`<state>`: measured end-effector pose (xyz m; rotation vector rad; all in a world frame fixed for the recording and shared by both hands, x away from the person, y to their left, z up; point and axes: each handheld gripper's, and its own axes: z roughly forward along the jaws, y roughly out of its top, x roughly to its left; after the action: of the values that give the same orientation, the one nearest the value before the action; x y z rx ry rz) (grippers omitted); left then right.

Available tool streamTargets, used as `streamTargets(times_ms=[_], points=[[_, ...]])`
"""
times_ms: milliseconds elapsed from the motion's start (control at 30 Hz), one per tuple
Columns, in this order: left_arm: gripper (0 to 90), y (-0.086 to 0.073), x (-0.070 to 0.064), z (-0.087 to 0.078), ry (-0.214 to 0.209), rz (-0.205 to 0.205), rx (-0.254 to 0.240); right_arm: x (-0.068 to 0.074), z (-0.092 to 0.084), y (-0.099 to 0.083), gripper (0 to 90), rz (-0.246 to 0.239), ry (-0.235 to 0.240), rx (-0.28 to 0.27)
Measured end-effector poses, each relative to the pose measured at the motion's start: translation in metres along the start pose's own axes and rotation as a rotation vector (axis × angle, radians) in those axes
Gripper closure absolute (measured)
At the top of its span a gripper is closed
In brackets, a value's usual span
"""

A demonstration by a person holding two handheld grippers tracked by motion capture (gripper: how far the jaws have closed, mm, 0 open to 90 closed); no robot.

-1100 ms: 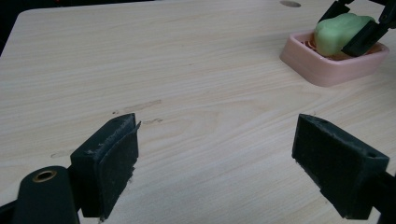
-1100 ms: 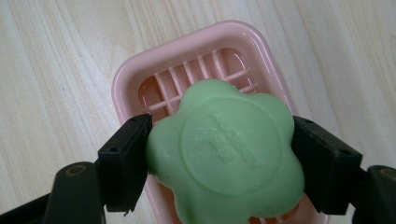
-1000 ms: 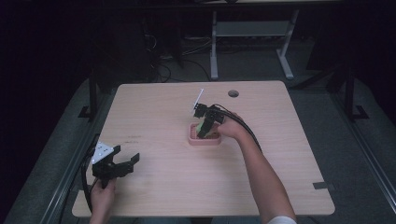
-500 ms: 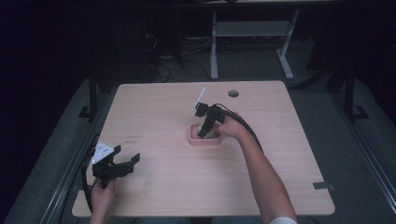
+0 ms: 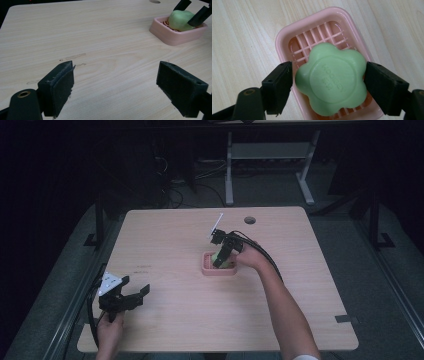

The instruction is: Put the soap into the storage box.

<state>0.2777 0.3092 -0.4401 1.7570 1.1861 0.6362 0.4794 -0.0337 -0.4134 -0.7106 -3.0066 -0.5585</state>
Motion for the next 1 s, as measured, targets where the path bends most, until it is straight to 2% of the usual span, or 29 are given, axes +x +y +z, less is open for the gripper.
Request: streamTargets(times_ms=[467,1000], points=[[14.3,-0.001,0.001,-0.003,0.006,0.001,-0.002,-0.004,-0.008,-0.008,21.2,0.039,0.004,-0.028],[14.3,-0.002,0.002,-0.003,0.01,-0.003,-0.004,-0.004,-0.021,-0.016,20.9,0.057,-0.008,-0.063]])
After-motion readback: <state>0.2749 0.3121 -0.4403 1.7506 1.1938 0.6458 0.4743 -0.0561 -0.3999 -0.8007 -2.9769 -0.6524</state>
